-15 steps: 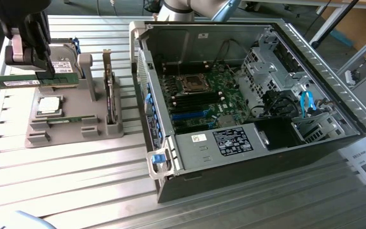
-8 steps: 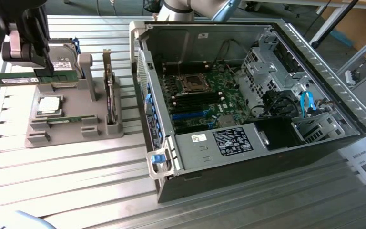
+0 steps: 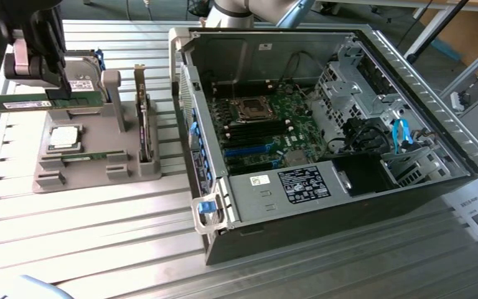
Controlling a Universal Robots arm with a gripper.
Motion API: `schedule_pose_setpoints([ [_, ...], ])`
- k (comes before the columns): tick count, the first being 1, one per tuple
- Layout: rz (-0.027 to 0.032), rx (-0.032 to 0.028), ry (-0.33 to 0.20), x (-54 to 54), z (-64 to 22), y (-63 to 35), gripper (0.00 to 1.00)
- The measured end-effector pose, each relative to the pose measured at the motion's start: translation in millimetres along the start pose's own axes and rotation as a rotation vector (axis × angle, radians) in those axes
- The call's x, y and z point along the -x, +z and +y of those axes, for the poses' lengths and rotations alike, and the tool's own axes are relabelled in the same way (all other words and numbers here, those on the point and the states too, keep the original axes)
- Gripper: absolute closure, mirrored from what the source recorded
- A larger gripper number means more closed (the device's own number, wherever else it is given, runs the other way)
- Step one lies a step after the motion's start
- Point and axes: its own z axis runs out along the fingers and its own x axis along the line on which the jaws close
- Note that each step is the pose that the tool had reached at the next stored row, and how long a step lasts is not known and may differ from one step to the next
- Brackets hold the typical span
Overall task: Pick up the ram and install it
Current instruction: 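Pick up the ram and move it above insertion slot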
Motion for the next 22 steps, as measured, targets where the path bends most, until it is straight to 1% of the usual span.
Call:
schedule_pose_setpoints([
  [8,-0.0001,-0.0001,0.000,0.5,-12.6,-0.4,0.88],
  [22,0.0000,0.0000,0.000,1.4,-40.3,-1.7,0.88],
])
